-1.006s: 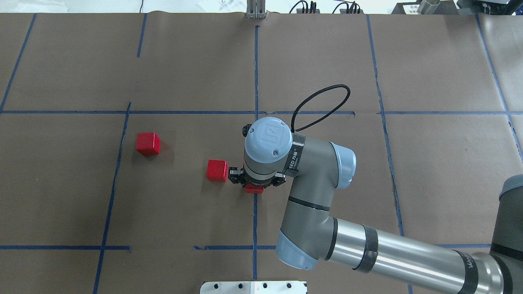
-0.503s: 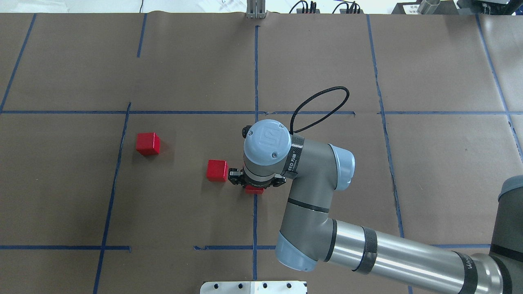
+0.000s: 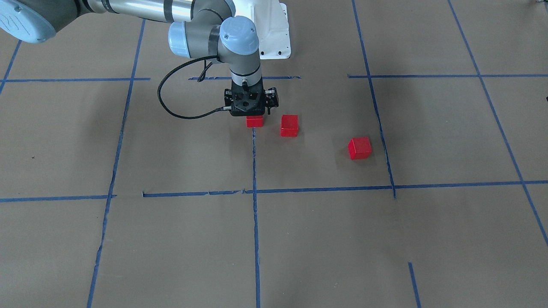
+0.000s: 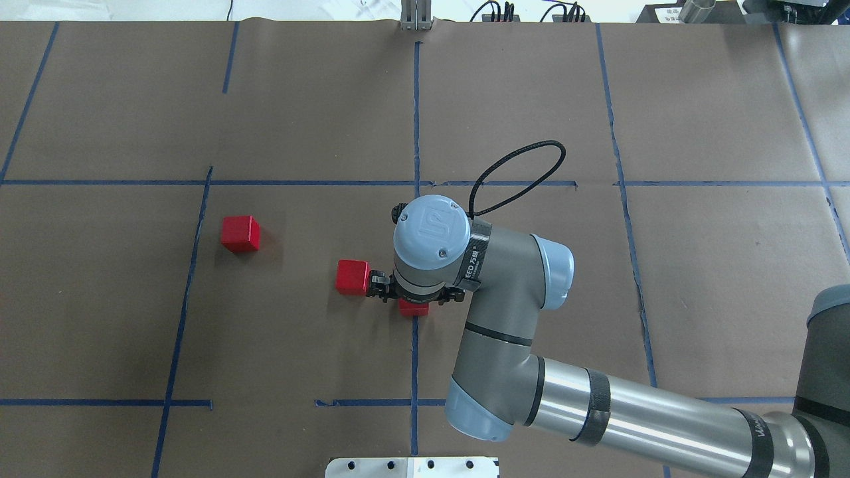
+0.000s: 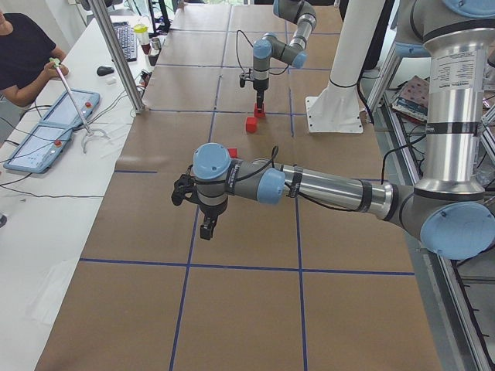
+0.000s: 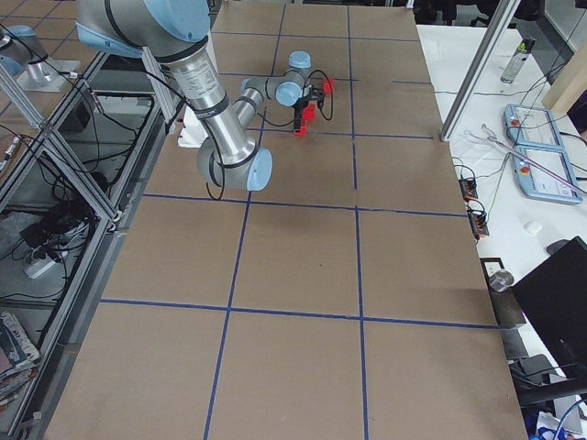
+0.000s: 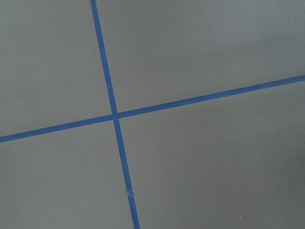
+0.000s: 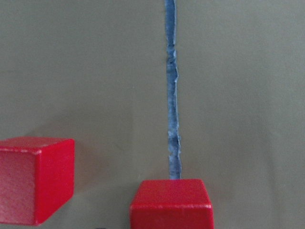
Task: Form red blocks into L shape at center
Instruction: 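Lower the red cube at the center line and open the right gripper, then raise the right gripper away while the left gripper reaches the middle red cube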
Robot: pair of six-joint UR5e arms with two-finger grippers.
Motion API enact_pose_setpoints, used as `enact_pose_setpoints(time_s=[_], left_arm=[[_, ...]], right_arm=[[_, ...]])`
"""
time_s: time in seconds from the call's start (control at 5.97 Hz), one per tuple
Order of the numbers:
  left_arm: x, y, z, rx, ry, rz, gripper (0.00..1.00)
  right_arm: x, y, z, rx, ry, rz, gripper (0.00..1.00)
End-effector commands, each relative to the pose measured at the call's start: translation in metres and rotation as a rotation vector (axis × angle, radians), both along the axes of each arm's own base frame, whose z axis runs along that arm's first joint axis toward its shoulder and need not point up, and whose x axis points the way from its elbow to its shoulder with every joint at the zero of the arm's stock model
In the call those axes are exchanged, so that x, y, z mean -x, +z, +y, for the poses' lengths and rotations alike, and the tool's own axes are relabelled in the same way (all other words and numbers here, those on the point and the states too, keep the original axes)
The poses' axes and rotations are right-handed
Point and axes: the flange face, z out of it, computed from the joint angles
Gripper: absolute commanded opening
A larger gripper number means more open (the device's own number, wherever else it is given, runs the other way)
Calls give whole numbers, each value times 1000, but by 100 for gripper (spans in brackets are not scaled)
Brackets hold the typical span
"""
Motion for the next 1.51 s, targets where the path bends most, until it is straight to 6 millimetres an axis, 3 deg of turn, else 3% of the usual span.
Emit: enact_pose_setpoints(time_s=[0.0, 0.17, 0.34, 0.67, 0.84, 1.01, 1.17, 1.34], left_arm=[[-4, -4, 0, 1, 11, 41, 100], [-33, -24, -11, 20, 26, 74, 100], [-77, -58, -16, 49, 34, 94, 100], [-177, -135, -9, 77, 23, 183, 100], [-236, -186, -13, 106, 50, 224, 100], [-312, -231, 0, 125, 70, 223, 100], [-398, -268, 27, 118, 64, 194, 100], [-454, -295, 43, 137, 18, 174, 100]], right_arm=[[-42, -20, -5, -29, 22, -67, 100], [-85, -22, -8, -46, 48, -108, 100], [-132, -18, -19, -39, 69, -145, 100], [-238, 16, -66, 55, 49, -197, 100], [-280, 45, -79, 47, 27, -192, 100], [-315, 76, -87, 26, 4, -180, 100], [-340, 100, -93, 15, -9, -169, 100], [-357, 118, -94, 3, -10, -150, 100]])
